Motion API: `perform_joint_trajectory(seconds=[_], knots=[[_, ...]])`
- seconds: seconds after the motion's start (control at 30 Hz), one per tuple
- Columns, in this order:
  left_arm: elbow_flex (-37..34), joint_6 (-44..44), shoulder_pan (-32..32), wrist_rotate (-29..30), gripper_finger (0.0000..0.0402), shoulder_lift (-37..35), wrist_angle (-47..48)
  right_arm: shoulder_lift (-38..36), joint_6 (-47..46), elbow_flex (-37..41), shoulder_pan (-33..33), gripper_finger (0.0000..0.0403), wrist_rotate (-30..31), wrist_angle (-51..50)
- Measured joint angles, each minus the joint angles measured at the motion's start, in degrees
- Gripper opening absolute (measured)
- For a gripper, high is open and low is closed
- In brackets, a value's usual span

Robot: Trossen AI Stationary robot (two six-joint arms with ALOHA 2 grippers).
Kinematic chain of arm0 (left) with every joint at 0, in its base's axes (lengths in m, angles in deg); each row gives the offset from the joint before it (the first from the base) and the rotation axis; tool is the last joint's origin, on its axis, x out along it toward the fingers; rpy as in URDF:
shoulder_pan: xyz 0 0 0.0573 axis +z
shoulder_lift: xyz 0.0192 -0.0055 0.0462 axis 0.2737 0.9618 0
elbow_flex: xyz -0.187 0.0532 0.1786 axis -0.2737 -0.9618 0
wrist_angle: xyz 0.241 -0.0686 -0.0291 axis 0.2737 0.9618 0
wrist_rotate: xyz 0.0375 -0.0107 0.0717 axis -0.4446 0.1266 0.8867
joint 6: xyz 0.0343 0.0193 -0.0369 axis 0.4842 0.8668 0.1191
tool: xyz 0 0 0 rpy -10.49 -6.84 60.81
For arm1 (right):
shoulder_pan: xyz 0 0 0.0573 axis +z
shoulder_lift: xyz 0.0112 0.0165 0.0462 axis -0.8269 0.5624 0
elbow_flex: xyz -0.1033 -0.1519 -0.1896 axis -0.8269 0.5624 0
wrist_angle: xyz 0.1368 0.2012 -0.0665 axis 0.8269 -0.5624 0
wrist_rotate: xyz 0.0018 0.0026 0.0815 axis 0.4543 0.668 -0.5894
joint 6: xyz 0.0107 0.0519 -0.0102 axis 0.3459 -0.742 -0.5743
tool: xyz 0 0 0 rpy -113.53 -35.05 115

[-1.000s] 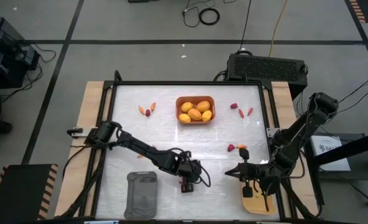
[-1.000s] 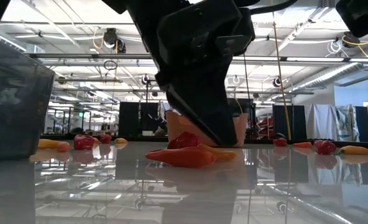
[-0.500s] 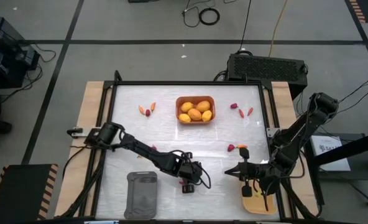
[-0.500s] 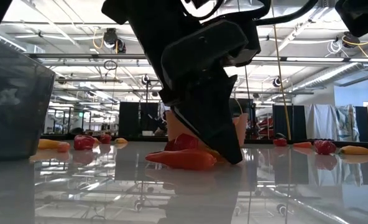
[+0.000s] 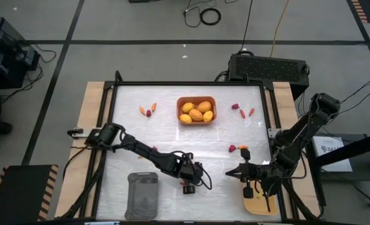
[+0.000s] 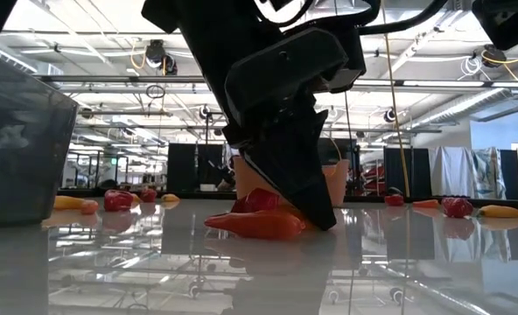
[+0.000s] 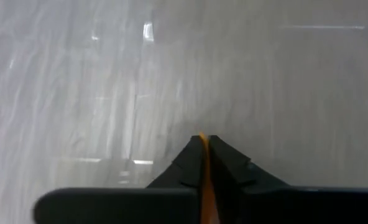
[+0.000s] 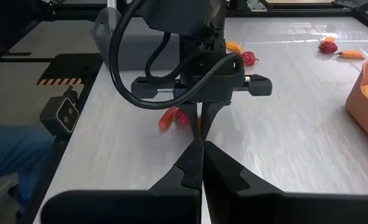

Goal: Sort produce into baskets
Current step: Put the yellow chili pepper into the black bin

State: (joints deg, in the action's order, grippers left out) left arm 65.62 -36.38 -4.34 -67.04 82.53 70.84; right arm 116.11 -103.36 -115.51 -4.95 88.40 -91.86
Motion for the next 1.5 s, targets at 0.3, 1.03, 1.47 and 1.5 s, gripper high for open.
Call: perform_joint_trajectory(seconds=[0.3, 1.03, 1.47, 1.5], knots=[[0.48, 2.61, 0.07, 0.21, 0.0016, -5.04, 0.95, 0.0, 0.0, 0.0, -0.02, 0.0, -0.15, 0.83], [0.7, -18.43, -12.67, -0.67, 0.0018, -26.6, 26.12, 0.0, 0.66, 0.0, -0.02, 0.0, -0.26, 2.34], [-3.58, -42.43, -20.97, 1.01, 0.0018, -26.94, 36.3, 0.0, 3.41, 0.0, -0.28, 0.0, -0.22, 5.38], [-4.35, -44.46, -21.37, 0.93, 0.0018, -26.94, 36.32, 0.0, 3.41, 0.0, -0.28, 0.0, -0.22, 5.44]])
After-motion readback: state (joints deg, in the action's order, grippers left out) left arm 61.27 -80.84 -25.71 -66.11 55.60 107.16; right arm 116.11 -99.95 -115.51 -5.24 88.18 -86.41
